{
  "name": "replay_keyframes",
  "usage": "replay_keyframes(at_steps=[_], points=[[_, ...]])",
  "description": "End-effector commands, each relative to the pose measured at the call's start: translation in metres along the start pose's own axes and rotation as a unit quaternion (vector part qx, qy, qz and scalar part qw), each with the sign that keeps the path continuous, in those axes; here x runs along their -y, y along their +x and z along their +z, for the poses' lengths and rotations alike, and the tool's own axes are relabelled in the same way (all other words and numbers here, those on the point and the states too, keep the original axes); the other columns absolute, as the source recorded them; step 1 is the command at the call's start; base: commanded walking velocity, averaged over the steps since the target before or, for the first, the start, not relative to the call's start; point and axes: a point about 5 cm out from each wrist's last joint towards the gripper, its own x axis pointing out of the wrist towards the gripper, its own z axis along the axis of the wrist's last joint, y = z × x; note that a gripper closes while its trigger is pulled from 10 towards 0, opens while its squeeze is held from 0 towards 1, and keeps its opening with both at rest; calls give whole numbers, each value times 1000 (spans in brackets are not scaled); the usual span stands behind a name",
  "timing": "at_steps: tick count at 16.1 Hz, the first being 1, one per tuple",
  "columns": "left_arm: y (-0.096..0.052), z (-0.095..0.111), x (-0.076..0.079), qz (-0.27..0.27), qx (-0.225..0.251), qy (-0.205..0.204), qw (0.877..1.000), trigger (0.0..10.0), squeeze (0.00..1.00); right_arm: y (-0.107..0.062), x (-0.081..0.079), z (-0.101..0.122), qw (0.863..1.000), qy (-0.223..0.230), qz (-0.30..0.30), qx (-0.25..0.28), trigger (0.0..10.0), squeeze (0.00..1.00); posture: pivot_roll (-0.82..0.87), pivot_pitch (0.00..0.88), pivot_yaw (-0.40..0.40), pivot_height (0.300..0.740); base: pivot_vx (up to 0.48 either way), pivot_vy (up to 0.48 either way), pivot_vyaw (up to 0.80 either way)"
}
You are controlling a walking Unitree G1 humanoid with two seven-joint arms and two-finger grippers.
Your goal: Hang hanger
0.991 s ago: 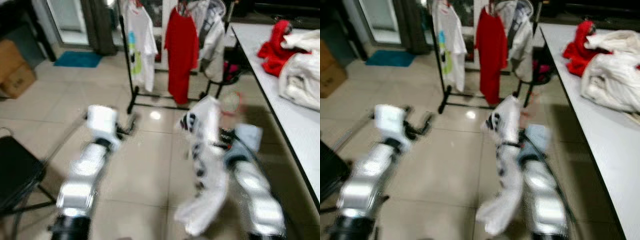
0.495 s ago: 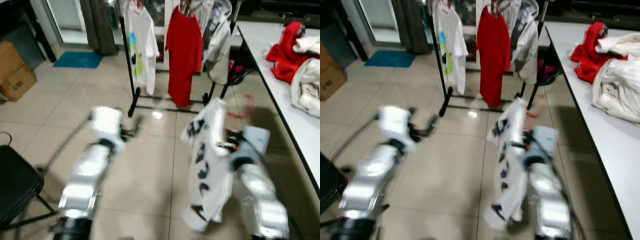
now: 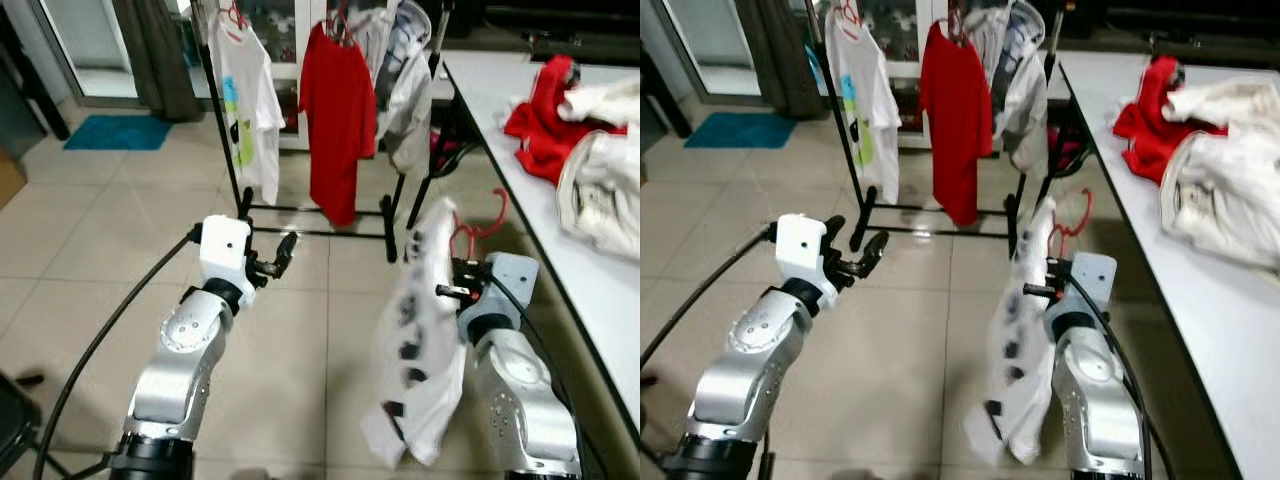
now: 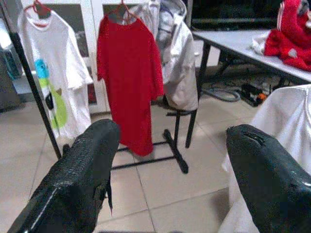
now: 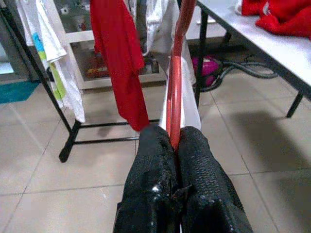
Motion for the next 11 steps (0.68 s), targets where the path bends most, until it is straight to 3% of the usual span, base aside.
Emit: replay_keyframes(at_steps=[1,11], points=[[-4,0,-10,16,-4,8,1000,10000,0,1,-8,8,1000,6,16,18,10000,0,62,60,-5,740,337,0,0],[-2,1,-7,10,2,-4,1000,10000,0,-3,-9,10,1000,5,16,23,10000,0,33,67,14,740,343,0,0]])
